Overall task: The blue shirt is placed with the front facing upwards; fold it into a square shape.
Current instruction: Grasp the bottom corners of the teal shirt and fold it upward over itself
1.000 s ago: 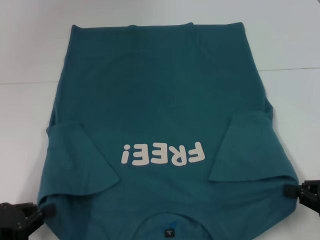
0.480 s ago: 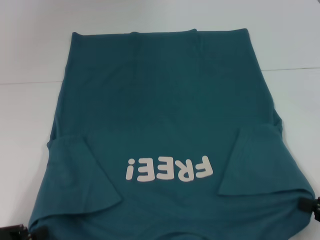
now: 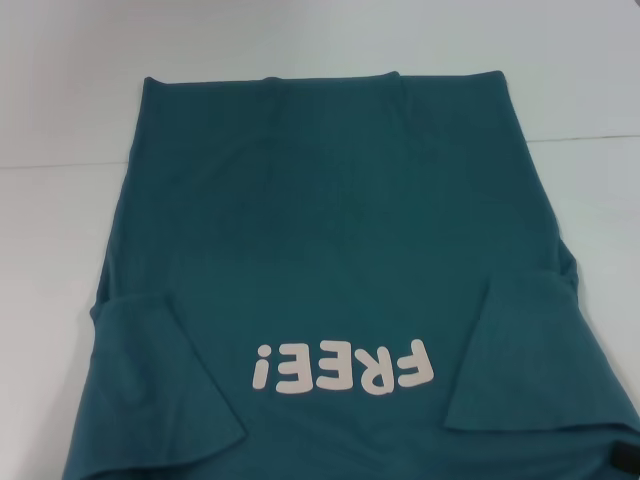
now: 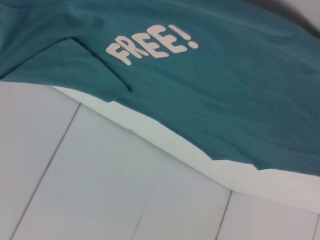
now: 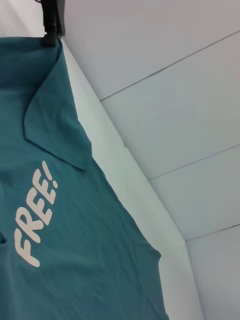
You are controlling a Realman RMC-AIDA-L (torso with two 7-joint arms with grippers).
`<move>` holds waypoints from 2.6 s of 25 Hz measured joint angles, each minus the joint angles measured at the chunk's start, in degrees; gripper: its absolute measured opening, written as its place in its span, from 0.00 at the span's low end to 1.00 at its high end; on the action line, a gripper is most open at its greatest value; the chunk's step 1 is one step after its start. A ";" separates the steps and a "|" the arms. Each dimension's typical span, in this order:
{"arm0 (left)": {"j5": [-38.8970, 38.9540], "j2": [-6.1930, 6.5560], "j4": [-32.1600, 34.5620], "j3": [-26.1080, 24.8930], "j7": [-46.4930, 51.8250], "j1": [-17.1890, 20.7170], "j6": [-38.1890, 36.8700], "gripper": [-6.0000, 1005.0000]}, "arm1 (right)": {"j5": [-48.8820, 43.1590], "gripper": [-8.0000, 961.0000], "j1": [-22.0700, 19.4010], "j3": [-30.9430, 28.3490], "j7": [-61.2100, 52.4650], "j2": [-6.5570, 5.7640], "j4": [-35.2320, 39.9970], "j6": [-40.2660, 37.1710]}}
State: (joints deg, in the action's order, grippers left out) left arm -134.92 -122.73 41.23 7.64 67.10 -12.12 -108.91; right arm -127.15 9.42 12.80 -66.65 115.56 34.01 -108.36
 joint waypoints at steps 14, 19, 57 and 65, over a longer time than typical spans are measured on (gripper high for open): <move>-0.45 -0.04 0.52 -0.78 -1.04 0.10 -2.44 0.05 | 0.26 0.12 -2.82 -3.00 3.74 0.20 0.00 -2.36; 0.28 0.35 -1.44 -3.15 -0.09 -2.75 -1.46 0.05 | 0.19 0.12 -0.49 -5.29 3.24 0.68 -0.08 0.00; 19.91 -0.84 -17.39 -3.68 -2.68 -15.10 30.84 0.06 | 6.53 0.13 10.61 -14.30 3.51 3.20 -5.25 18.63; 23.01 -0.92 -19.32 -3.59 -5.12 -16.62 34.23 0.06 | 6.66 0.13 12.37 -14.05 3.69 3.15 -6.84 23.63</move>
State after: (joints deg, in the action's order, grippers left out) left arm -111.91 -123.65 21.91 4.05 61.98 -28.75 -74.68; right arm -120.49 21.79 -1.26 -62.96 118.71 27.17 -84.73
